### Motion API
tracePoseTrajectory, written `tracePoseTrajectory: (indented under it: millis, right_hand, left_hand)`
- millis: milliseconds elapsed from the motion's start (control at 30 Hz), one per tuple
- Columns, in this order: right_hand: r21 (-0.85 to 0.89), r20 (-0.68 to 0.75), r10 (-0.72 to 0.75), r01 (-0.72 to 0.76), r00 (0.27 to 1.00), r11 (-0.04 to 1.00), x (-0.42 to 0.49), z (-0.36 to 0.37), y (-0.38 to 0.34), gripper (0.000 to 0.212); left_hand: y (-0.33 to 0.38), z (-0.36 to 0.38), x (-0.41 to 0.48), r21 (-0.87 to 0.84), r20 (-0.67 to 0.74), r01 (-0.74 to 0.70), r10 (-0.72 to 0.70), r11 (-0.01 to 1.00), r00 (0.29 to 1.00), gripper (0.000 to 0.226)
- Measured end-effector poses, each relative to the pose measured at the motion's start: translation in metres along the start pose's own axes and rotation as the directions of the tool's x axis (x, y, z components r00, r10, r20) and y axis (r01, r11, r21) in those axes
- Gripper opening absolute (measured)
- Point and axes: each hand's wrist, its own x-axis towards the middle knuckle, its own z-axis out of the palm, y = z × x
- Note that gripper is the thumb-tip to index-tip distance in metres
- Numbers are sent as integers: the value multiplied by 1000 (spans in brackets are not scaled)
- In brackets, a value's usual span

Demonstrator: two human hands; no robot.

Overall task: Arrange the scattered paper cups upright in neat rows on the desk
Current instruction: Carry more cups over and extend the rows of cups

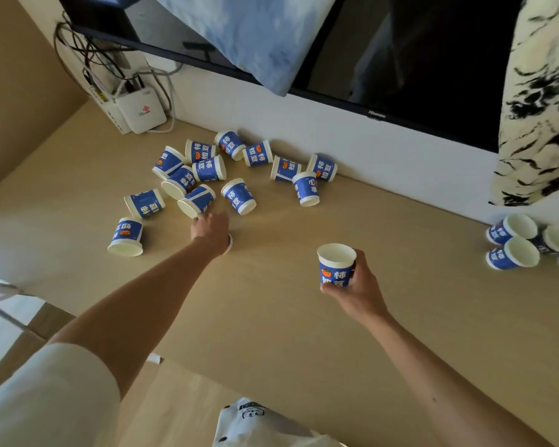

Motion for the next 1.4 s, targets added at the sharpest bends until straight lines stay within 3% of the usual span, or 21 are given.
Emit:
tracePoseTrajectory:
  millis: [67,133,200,267,533,700,800,933,1067,1400]
  right_hand:
    - [48,-5,16,-16,1000,999,-5,-1,6,69]
    - [117,-26,40,-36,999,992,-11,-5,15,64]
    - [198,-41,66,-57,997,978,-17,-9,21,62]
    - [281,-67,89,-67,994,957,-23,-19,30,62]
    - [496,-301,236,-60,924,866,-47,-116,87,72]
    - [523,-424,327,-67,844,850,-58,-194,140,62]
    - [531,-466,358,-67,809,844,-59,-233,168,54]
    - [495,-499,361,-83,788,865,-50,-282,206,55]
    - [411,-526,348,-127,776,903,-29,-319,229,61]
    - [295,-508,264,-122,820,948,52,-381,271,57]
  left_hand:
    - [3,-5,-10,-132,55,20,-13,991,998,51]
    - [18,-10,-22,-369,96,16,21,929,995,59]
    - [39,-13,-34,-639,155,59,54,767,986,61]
    - [67,-15,-48,-796,191,79,125,600,974,59]
    - [211,-22,-123,-926,243,44,502,374,830,31]
    - [314,-35,-167,-963,268,197,572,184,775,59]
    - [365,-38,-189,-974,224,158,583,162,781,75]
    - [429,-33,-208,-979,170,67,603,190,779,64]
    - [467,-25,-213,-967,130,-17,551,253,824,58]
    - [535,1,-204,-958,-82,-181,393,223,916,67]
